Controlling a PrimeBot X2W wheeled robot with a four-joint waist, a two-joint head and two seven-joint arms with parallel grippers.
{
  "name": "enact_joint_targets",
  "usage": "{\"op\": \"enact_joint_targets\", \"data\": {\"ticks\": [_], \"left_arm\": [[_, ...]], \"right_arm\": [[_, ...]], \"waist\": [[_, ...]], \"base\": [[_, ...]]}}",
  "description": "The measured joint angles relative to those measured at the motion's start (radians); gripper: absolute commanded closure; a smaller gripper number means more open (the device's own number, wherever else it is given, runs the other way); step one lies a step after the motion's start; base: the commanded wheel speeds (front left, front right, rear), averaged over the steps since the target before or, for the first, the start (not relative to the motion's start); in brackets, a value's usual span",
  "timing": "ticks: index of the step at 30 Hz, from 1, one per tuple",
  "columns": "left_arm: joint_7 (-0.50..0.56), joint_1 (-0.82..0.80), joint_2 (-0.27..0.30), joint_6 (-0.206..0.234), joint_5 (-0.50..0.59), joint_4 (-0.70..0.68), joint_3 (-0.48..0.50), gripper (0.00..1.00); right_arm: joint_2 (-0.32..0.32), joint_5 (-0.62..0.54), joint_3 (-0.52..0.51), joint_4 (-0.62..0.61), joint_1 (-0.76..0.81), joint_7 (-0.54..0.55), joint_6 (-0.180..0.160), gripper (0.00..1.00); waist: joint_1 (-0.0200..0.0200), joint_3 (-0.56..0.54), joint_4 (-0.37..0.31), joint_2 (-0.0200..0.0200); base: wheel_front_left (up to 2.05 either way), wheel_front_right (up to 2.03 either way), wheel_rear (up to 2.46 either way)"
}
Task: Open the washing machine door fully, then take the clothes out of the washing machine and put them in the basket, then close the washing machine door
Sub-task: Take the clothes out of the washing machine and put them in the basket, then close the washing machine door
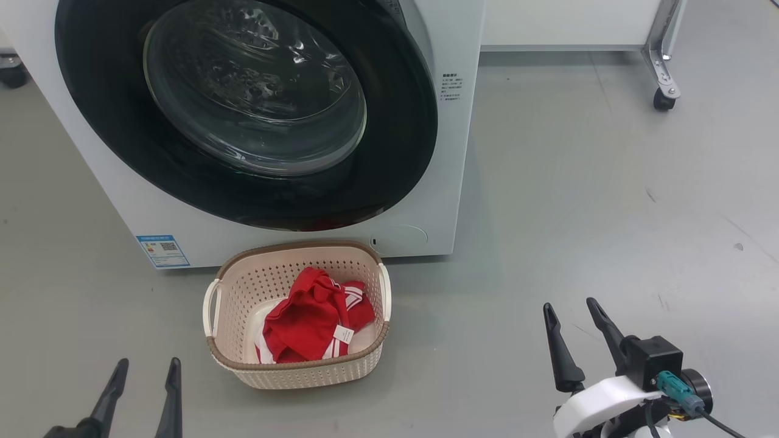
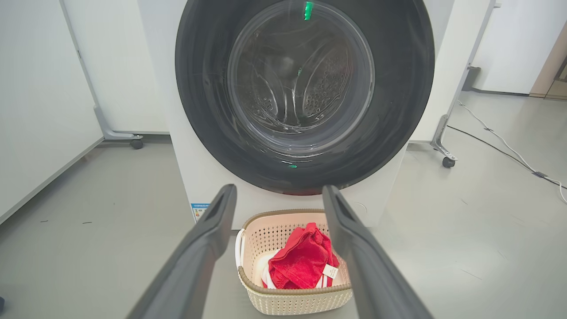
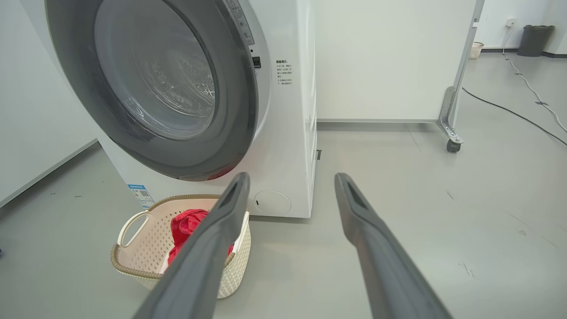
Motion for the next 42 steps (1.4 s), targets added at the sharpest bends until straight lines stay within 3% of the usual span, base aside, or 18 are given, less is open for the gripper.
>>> {"op": "enact_joint_targets", "data": {"ticks": [13,37,38,39,40,42], "left_arm": [[0.009,0.020,-0.056,0.016,0.038,0.023,-0.023,0.00],[0.019,0.020,-0.104,0.021,0.061,0.022,-0.007,0.00],[0.019,0.020,-0.107,0.023,0.061,0.021,-0.006,0.00],[0.019,0.020,-0.110,0.024,0.061,0.021,-0.005,0.00],[0.020,0.020,-0.111,0.027,0.062,0.021,-0.004,0.00],[0.027,0.020,-0.110,0.028,0.080,0.020,-0.004,0.00]], "right_arm": [[0.000,0.000,-0.002,-0.023,0.020,0.003,-0.006,0.00],[-0.001,-0.001,-0.002,-0.052,0.037,0.021,-0.009,0.00],[-0.001,-0.001,-0.002,-0.053,0.038,0.024,-0.009,0.08],[-0.001,-0.001,-0.002,-0.054,0.040,0.025,-0.010,0.58],[-0.001,-0.001,-0.002,-0.055,0.040,0.025,-0.010,0.98],[0.000,-0.001,-0.003,-0.056,0.040,0.032,-0.010,1.00]], "waist": [[0.0000,-0.007,-0.005,0.0000],[0.0001,-0.002,-0.009,0.0000],[0.0000,-0.001,-0.009,0.0000],[0.0001,-0.001,-0.009,0.0000],[0.0000,0.000,-0.009,0.0000],[0.0000,0.002,-0.009,0.0000]], "base": [[0.00,0.00,0.00],[0.00,0.00,0.00],[0.00,0.00,0.00],[0.00,0.00,0.00],[0.00,0.00,0.00],[0.00,0.00,0.00]]}}
